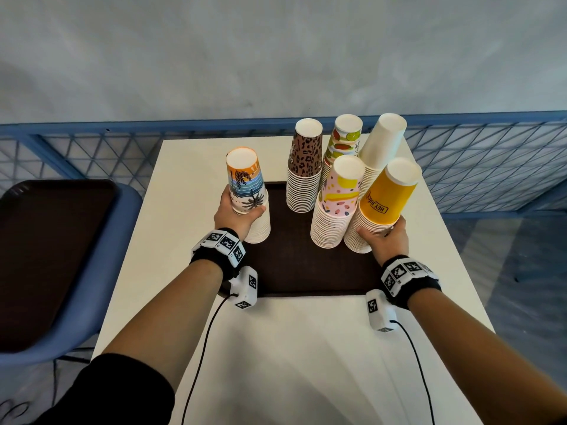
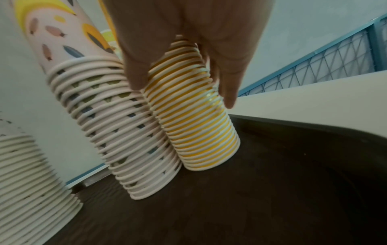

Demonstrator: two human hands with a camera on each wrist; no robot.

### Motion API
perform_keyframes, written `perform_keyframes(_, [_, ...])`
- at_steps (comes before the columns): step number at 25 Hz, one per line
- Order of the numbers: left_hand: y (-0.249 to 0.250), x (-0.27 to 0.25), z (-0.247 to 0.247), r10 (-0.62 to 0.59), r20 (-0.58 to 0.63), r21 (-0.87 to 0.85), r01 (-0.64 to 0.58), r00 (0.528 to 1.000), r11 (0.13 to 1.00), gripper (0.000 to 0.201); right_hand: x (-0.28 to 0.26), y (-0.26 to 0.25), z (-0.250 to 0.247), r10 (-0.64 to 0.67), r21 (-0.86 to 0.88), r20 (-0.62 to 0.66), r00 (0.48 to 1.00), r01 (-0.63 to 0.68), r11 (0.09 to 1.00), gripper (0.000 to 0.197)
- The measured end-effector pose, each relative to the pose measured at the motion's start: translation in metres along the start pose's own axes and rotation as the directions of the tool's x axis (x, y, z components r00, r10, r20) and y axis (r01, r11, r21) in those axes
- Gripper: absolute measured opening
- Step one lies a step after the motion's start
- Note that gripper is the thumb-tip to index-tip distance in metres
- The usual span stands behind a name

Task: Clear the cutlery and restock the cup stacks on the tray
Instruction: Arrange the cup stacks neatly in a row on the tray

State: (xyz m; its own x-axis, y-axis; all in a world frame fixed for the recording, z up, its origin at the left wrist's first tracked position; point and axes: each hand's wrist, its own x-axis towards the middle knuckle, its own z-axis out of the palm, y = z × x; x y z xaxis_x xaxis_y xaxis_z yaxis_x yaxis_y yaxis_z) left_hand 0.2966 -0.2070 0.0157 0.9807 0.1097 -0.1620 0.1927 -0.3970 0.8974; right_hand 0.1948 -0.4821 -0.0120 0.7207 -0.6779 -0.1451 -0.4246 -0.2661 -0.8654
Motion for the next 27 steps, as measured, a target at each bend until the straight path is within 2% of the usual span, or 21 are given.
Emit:
perform_keyframes(2, [0.000,0.000,0.001,-0.001,-0.004,0.002,0.001,1.000,1.000,0.076,-0.014,0.005,0.005,0.115,-0.073,-0.034,0.993,-0.117,0.990,0.069])
perform_keyframes(4, [-0.001,0.000,0.001,0.001,-0.007,-0.005,-0.001,1.000,1.000,0.076,-0.033,0.008,0.016,0.203,-0.166,0.080,0.976,-0.188,0.968,0.060])
perform_keyframes(6, [-0.001,0.000,0.002,0.004,-0.006,-0.015,-0.004,1.000,1.000,0.075,-0.044,0.005,0.029,0.209,-0.201,0.231,0.950,-0.164,0.966,0.063])
perform_keyframes(8, [-0.001,0.000,0.002,0.007,-0.002,-0.017,-0.007,1.000,1.000,0.075,-0.045,-0.005,0.042,0.143,-0.160,0.308,0.941,-0.097,0.982,0.073])
perform_keyframes(11, [-0.002,0.001,0.002,0.009,0.003,-0.025,-0.009,1.000,1.000,0.075,-0.039,-0.017,0.061,0.083,-0.077,0.275,0.958,-0.064,0.995,0.083])
perform_keyframes(16, [-0.005,0.006,0.001,0.024,0.012,-0.023,-0.024,1.000,0.999,0.074,-0.026,-0.023,0.082,0.119,-0.034,0.201,0.972,-0.114,0.993,0.084])
perform_keyframes(21, [-0.002,0.024,-0.001,0.030,0.004,-0.026,-0.030,1.000,0.999,0.073,-0.014,-0.029,0.098,0.052,-0.020,0.290,0.955,-0.049,0.999,0.087])
perform_keyframes(27, [0.002,0.050,-0.004,0.037,0.015,-0.030,-0.037,0.999,0.999,0.073,-0.016,-0.040,0.138,0.012,-0.009,0.313,0.950,-0.009,1.000,0.088])
